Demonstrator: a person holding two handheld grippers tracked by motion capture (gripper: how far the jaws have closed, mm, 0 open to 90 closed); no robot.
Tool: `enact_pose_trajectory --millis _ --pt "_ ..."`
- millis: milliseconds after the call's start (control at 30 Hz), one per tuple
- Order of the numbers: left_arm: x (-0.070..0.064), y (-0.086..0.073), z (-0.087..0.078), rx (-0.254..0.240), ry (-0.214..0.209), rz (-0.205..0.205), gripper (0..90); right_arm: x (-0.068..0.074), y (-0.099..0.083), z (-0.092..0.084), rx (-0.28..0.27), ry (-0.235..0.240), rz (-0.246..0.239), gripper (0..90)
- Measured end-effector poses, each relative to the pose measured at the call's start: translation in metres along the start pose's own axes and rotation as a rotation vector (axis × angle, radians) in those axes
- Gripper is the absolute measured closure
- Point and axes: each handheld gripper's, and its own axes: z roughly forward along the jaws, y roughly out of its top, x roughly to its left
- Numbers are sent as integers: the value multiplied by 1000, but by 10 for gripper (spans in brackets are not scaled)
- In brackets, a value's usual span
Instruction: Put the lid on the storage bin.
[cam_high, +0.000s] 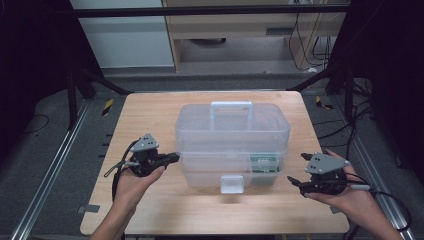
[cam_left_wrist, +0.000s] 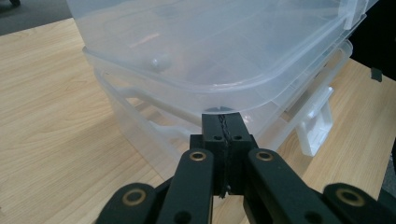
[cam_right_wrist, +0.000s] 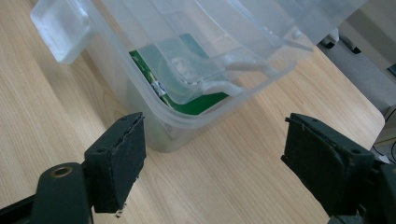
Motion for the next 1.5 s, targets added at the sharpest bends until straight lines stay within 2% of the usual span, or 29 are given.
enact_pose_trajectory --millis 333,1000,1067,1100,1133,1200,1233,1300,1433,1500 --pt "1 -10 4 4 -1 1 900 -1 -12 2 12 -9 29 207" --pt "5 -25 7 45 3 0 900 -5 -27 13 31 -20 86 202" --pt "6 -26 8 79 24 22 900 -6 -28 14 32 -22 91 202" --pt "7 -26 7 105 48 49 900 -6 -28 14 34 -24 90 202" --pt "11 -26 5 120 79 68 900 -7 -29 14 35 -27 91 202" --pt "22 -26 -2 158 170 104 900 -9 -30 14 40 -41 94 202" --pt "30 -26 -5 161 192 96 900 -10 -31 15 42 -50 100 203" --pt "45 -27 -11 149 196 49 900 -13 -33 19 53 -68 120 202" --pt "68 -27 -11 180 262 39 900 -21 -41 35 95 -101 186 213" --pt "78 -28 -7 178 269 12 899 -28 -45 46 117 -118 214 217"
